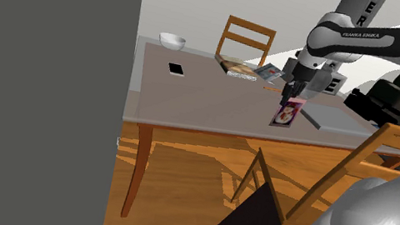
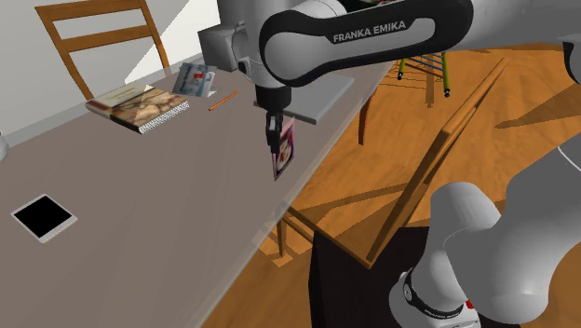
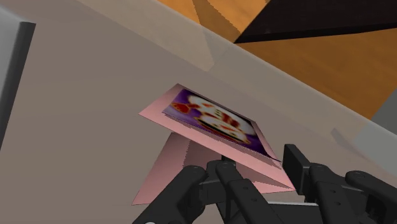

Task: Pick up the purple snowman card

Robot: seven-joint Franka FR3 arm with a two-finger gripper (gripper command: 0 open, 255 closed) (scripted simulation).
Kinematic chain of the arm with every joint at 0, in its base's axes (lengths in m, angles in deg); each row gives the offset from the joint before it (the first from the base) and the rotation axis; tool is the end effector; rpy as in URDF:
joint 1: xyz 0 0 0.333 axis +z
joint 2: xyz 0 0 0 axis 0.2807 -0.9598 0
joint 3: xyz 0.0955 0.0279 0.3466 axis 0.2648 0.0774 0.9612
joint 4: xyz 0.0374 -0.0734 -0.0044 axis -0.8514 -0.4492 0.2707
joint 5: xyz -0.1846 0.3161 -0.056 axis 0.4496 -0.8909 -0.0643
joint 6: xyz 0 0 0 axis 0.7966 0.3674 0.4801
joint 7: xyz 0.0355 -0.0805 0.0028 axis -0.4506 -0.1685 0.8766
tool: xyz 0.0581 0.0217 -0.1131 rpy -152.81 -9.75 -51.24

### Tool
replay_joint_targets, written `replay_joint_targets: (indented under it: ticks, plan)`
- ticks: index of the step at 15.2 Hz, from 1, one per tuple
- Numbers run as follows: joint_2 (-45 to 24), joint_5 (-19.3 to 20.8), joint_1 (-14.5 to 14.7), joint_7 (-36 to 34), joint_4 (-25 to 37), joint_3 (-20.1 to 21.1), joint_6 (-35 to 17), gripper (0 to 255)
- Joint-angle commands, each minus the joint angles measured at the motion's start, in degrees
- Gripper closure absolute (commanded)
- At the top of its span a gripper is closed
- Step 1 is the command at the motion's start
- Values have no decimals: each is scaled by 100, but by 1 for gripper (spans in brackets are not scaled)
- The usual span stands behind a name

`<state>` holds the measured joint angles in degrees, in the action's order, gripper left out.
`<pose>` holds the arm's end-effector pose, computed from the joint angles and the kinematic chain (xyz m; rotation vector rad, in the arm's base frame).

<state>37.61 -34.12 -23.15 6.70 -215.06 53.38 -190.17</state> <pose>0.3300 -0.2577 0.5471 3.1220 -0.1187 0.0034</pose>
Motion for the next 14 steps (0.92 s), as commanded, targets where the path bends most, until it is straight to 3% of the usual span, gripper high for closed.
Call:
replay_joint_targets:
  ticks: [1, 14]
  plan:
    - [5, -1, 2, -3, -3, 5, 9, 255]
    - [-13, -78, 50, 40, 1008, 107, 1004, 255]
